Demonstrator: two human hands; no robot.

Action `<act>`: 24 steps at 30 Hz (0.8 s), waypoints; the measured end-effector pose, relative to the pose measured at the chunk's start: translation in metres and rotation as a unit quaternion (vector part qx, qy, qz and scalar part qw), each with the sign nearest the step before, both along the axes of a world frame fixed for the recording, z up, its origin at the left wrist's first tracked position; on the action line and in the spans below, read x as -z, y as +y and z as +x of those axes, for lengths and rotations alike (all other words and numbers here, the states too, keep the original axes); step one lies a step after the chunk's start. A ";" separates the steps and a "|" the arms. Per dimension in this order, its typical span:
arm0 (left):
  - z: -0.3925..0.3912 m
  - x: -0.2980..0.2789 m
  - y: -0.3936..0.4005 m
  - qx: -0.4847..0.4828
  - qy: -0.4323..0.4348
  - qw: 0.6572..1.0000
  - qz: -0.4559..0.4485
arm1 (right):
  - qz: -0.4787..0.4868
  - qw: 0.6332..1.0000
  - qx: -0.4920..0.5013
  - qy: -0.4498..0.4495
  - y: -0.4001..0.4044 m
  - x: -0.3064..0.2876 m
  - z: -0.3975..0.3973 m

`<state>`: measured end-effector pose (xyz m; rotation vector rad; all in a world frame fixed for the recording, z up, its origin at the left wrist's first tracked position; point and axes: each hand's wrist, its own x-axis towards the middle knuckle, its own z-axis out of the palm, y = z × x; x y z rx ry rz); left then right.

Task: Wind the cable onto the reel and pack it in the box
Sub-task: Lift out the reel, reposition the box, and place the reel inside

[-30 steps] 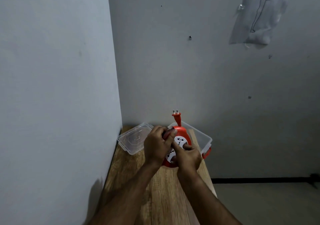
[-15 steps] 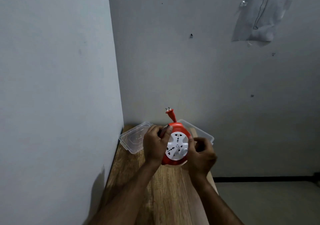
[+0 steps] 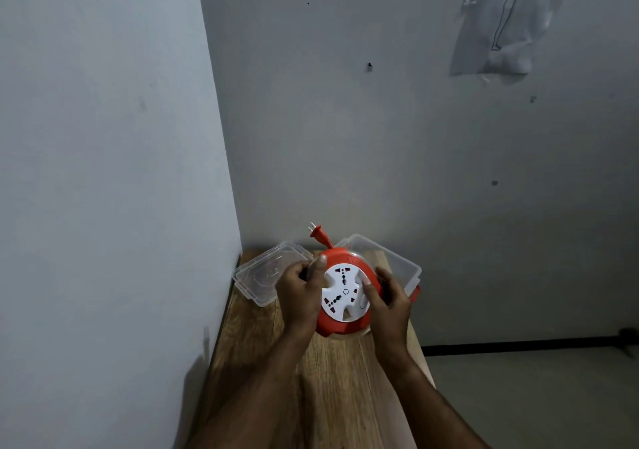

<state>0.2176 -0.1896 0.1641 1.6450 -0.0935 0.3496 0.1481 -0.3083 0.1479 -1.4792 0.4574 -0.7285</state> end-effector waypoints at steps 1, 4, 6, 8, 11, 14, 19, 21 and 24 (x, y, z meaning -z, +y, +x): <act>-0.001 0.000 0.001 -0.002 0.011 1.000 0.000 | -0.002 1.000 -0.005 -0.003 0.000 0.001 0.000; -0.004 0.003 0.008 -0.015 0.033 0.999 0.004 | -0.011 1.000 -0.019 -0.008 0.004 0.003 0.000; -0.006 0.006 0.013 -0.020 0.046 0.999 0.005 | -0.018 1.000 -0.020 -0.004 0.008 0.007 0.001; -0.008 0.011 0.019 -0.024 0.060 0.998 -0.002 | -0.029 0.999 -0.025 -0.002 0.013 0.011 0.001; -0.011 0.018 0.029 -0.029 0.083 0.996 -0.014 | -0.015 0.999 -0.045 0.008 0.021 0.022 0.005; -0.013 0.026 0.042 -0.047 0.092 0.995 -0.014 | -0.027 0.998 -0.063 0.013 0.033 0.030 0.005; -0.017 0.040 0.064 -0.065 0.104 0.992 0.007 | -0.026 0.992 -0.118 0.030 0.050 0.037 0.005; -0.020 0.047 0.075 -0.074 0.119 0.990 0.014 | -0.027 0.992 -0.123 0.033 0.057 0.041 0.006; -0.027 0.057 0.091 -0.080 0.141 0.986 0.025 | -0.031 0.989 -0.134 0.043 0.069 0.056 0.008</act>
